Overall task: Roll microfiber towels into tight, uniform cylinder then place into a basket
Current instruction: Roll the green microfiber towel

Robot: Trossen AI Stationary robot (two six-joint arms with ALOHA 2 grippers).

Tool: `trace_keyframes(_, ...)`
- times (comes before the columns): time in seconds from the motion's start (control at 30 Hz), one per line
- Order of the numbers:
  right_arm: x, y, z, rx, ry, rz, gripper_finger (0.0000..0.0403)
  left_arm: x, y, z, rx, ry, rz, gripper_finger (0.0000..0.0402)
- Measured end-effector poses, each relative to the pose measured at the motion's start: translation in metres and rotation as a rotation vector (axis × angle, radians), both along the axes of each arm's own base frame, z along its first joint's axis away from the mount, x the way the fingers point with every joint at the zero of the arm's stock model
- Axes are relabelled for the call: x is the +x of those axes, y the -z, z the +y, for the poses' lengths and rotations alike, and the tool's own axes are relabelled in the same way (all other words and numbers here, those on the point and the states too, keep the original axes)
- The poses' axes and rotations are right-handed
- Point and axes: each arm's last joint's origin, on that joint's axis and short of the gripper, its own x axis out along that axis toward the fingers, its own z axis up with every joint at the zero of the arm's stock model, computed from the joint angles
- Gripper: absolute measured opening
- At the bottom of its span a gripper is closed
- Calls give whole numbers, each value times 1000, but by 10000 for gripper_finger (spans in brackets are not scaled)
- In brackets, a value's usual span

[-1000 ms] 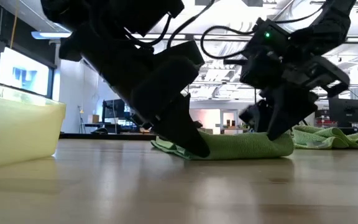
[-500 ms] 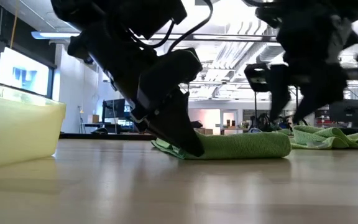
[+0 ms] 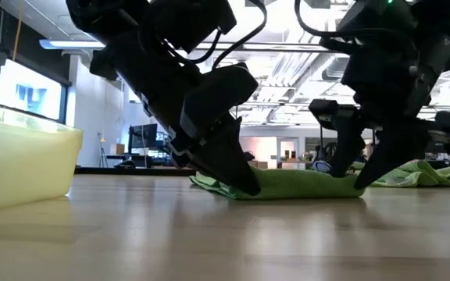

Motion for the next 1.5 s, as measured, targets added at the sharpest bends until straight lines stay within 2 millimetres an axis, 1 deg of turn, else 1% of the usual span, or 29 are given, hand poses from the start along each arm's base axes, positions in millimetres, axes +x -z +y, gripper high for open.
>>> trace_keyframes(0.23,4,9,-5,-7,19,24,126,1,0,0,-8,6,-15,15)
trace_keyframes(0.47,6,13,-10,18,71,39,180,2,0,-1,-32,25,-21,18)
trace_keyframes(0.53,7,13,-12,48,114,46,186,2,-1,-2,-49,38,-25,23)
trace_keyframes(0.6,7,13,-14,71,143,52,184,2,-2,-2,-62,49,-24,29)
trace_keyframes(0.7,7,14,-17,104,159,67,163,2,-6,-2,-78,62,-34,37)
trace_keyframes(0.97,7,14,-22,172,276,84,64,-1,-20,-3,-69,106,-43,69)
trace_keyframes(1.13,6,15,-22,213,326,103,12,-6,-29,-4,-69,138,-9,89)
trace_keyframes(1.27,5,15,-22,319,349,149,8,-10,-36,-5,-58,161,6,98)
trace_keyframes(1.37,7,13,-25,465,388,219,5,-12,-44,-11,-9,233,-9,99)
trace_keyframes(1.5,10,10,-33,714,459,342,4,-14,-51,-21,109,319,-26,99)
